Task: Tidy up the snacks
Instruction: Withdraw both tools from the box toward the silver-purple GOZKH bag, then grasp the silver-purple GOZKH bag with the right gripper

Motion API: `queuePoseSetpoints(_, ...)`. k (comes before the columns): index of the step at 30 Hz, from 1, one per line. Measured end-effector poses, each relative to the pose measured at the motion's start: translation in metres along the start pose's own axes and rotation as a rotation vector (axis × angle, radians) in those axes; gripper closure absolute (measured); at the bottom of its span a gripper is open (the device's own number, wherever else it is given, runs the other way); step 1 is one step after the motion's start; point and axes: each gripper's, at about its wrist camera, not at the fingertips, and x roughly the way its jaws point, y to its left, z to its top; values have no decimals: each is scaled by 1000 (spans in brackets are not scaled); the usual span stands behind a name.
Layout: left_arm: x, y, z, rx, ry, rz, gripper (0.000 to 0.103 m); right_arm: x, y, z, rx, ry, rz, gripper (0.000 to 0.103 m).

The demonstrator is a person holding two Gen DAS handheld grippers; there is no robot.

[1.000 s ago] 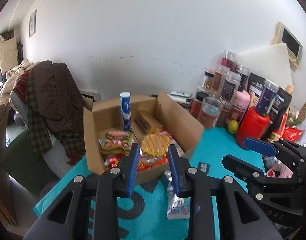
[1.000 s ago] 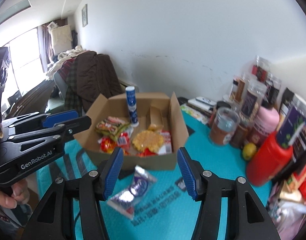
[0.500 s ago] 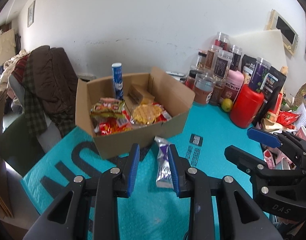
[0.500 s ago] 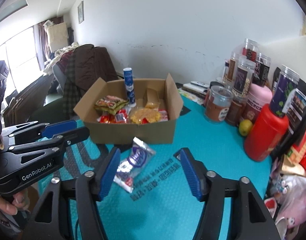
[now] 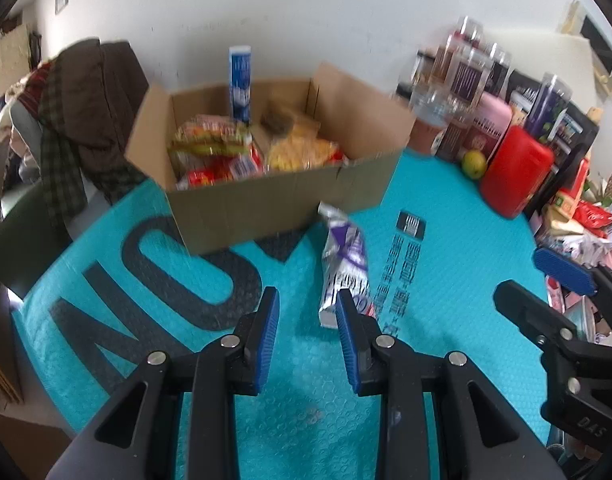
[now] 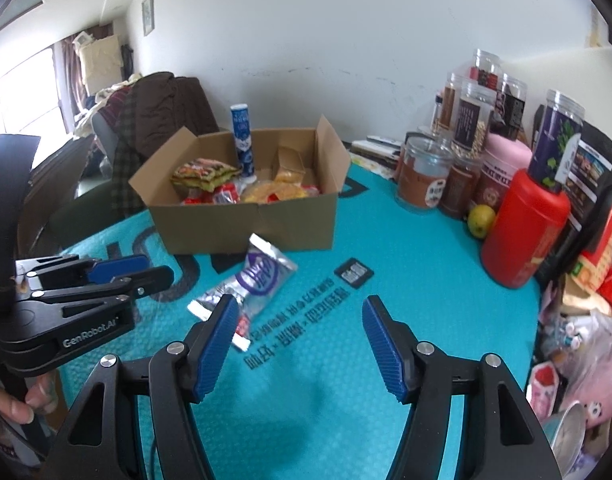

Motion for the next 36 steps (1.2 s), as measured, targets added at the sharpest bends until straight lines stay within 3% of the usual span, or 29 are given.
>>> queuePoseSetpoints(13,40,-21,-4,30,62,-79,74,39,-20,-16,43,105,-9,33)
queuePoseSetpoints(17,52,-26,-5,37,83,-80,74,48,-29,-17,60,123,-15,28)
queuePoseSetpoints(19,59,-27,-5,40,100,-74,62,52,-33,-17,70,132,-16,28)
queuePoseSetpoints(21,69,-27,-5,37,137,-69,17,55,-37,-17,84,141,-12,28)
queuePoseSetpoints(26,81,-22,-5,6,156,-56,16,59,-43,-18,100,152,-20,27)
queuePoseSetpoints(36,88,-19,3,39,141,-8,15,67,-47,-16,107,170,-24,27)
